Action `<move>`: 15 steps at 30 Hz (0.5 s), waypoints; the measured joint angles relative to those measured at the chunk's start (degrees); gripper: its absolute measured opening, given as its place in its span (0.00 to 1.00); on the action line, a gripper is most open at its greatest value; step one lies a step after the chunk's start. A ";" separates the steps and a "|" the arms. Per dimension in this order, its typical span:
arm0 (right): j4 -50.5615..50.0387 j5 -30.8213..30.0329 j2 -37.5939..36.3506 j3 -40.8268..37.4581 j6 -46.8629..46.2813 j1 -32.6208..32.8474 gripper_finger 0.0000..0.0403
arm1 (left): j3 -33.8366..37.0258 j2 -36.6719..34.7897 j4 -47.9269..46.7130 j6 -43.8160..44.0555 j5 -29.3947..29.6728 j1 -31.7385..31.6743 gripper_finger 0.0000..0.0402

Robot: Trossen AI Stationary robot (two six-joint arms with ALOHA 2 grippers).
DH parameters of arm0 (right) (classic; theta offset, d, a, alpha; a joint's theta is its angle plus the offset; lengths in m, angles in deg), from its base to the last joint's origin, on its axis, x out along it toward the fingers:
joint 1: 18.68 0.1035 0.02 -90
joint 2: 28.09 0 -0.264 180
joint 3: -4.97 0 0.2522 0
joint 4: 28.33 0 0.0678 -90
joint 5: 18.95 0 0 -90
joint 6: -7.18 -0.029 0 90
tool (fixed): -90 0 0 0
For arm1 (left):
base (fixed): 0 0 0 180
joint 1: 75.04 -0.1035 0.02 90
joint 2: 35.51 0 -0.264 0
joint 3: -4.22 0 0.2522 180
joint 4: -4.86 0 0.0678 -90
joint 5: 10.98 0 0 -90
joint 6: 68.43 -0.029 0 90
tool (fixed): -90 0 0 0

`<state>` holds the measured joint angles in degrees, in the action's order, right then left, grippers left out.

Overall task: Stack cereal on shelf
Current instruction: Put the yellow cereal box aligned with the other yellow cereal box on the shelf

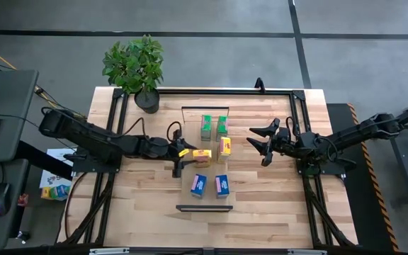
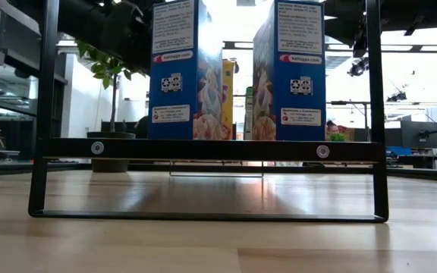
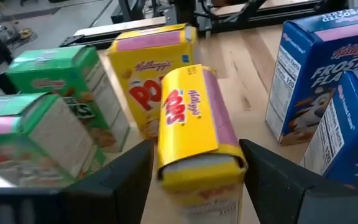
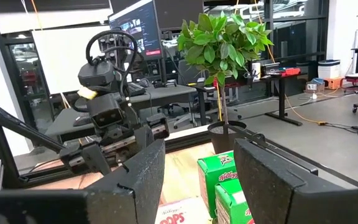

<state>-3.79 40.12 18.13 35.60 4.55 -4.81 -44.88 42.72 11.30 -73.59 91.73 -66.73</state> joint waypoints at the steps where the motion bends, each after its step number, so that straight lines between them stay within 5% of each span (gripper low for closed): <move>1: 0.02 -0.13 -0.02 0.00 0.02 0.00 0.46 | -0.01 -0.85 -1.10 0.07 0.40 0.00 0.56; 15: 0.02 -0.35 -0.02 0.00 0.04 0.00 0.46 | -0.04 -12.69 -21.69 4.52 6.37 2.02 0.56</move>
<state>-3.77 39.76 18.11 35.60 4.59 -4.81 -44.92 30.03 -10.39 -69.07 98.10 -64.70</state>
